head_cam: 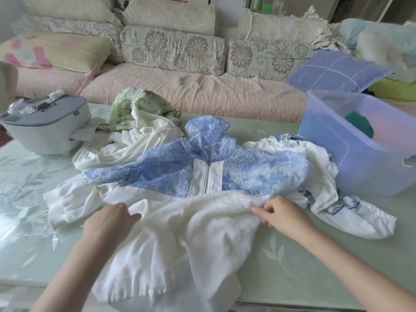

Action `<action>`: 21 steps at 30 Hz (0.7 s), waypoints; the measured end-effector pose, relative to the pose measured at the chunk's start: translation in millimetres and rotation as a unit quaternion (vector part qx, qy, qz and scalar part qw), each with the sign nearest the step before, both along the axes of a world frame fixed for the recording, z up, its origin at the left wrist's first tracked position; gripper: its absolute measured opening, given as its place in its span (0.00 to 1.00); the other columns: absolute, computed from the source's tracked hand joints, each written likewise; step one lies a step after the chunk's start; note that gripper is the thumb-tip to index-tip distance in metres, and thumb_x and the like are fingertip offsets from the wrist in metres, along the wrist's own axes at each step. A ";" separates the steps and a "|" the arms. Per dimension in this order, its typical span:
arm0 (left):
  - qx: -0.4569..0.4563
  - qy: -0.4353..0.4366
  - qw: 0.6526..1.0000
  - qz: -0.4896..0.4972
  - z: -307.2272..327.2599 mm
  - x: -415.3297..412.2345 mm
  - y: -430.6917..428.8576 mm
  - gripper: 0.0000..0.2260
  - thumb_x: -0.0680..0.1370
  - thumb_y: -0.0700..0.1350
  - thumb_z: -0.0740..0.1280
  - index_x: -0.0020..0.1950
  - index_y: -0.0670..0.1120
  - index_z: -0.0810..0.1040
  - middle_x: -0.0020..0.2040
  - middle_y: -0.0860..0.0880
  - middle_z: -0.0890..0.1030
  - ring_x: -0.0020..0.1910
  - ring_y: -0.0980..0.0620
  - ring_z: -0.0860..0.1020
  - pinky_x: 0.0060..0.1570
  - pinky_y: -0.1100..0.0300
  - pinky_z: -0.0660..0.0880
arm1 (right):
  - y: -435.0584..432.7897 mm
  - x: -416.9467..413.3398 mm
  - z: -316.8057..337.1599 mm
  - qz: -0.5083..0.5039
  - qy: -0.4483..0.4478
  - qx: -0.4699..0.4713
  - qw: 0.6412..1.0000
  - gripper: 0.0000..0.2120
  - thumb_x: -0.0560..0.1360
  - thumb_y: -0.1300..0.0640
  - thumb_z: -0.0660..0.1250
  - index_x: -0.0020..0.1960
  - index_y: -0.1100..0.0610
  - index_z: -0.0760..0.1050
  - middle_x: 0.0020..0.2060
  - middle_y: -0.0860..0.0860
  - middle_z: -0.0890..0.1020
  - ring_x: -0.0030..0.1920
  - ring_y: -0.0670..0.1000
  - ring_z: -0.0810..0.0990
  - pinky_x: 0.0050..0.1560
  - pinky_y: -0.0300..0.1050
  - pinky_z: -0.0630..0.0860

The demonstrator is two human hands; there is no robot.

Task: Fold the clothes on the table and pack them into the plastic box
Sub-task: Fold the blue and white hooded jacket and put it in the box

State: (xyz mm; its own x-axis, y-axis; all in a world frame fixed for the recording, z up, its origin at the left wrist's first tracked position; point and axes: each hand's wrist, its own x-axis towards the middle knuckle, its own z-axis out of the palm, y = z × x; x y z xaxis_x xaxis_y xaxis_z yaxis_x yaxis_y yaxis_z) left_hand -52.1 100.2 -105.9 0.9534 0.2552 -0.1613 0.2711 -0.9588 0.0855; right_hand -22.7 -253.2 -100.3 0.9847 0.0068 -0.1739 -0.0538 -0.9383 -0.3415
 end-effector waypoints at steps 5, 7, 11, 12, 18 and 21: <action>0.005 -0.018 0.995 -0.098 -12.4 -11.6 -21.5 0.23 0.79 0.60 0.59 0.71 0.52 0.67 0.70 0.52 0.69 0.70 0.50 0.65 0.64 0.57 0.64 | 3.3 -15.5 -15.9 -0.024 -0.030 0.080 0.996 0.13 0.72 0.43 0.69 0.50 0.50 0.79 0.45 0.44 0.80 0.47 0.46 0.78 0.49 0.43 0.73; -0.050 -0.035 0.989 -0.132 -13.9 -19.4 -35.9 0.23 0.80 0.59 0.57 0.72 0.51 0.66 0.71 0.53 0.68 0.71 0.53 0.64 0.65 0.59 0.62 | 11.1 -26.0 -24.1 -0.016 -0.075 0.121 0.990 0.12 0.73 0.48 0.70 0.55 0.50 0.79 0.50 0.44 0.80 0.49 0.46 0.77 0.52 0.42 0.72; -0.147 -0.060 0.986 -0.050 -26.1 -42.7 -21.0 0.22 0.79 0.54 0.62 0.70 0.45 0.68 0.68 0.43 0.71 0.66 0.44 0.70 0.63 0.56 0.63 | 13.1 -53.8 -35.3 0.076 -0.118 0.146 0.979 0.13 0.74 0.59 0.69 0.57 0.48 0.79 0.55 0.37 0.76 0.59 0.43 0.73 0.61 0.34 0.65; -0.157 -0.062 0.986 -0.018 -28.4 -49.6 -12.0 0.22 0.78 0.52 0.64 0.68 0.43 0.69 0.65 0.41 0.72 0.64 0.42 0.71 0.62 0.55 0.64 | 11.4 -61.2 -36.4 0.094 -0.109 0.155 0.977 0.16 0.74 0.63 0.67 0.59 0.47 0.78 0.57 0.35 0.74 0.60 0.40 0.72 0.64 0.33 0.63; -0.182 -0.169 0.967 -0.055 -35.3 -79.8 -6.5 0.19 0.69 0.41 0.75 0.58 0.42 0.75 0.55 0.43 0.75 0.54 0.39 0.75 0.53 0.50 0.70 | 15.0 -86.3 -38.9 0.237 -0.122 0.094 0.959 0.32 0.72 0.63 0.69 0.67 0.37 0.65 0.64 0.30 0.65 0.65 0.32 0.57 0.68 0.27 0.51; -0.201 -0.221 0.943 -0.147 -34.6 -92.0 -29.5 0.16 0.67 0.41 0.77 0.51 0.47 0.76 0.48 0.52 0.75 0.47 0.48 0.77 0.43 0.55 0.72 | 26.1 -93.7 -41.8 0.259 -0.146 0.109 0.948 0.25 0.70 0.58 0.73 0.64 0.42 0.73 0.63 0.31 0.69 0.65 0.34 0.61 0.68 0.29 0.55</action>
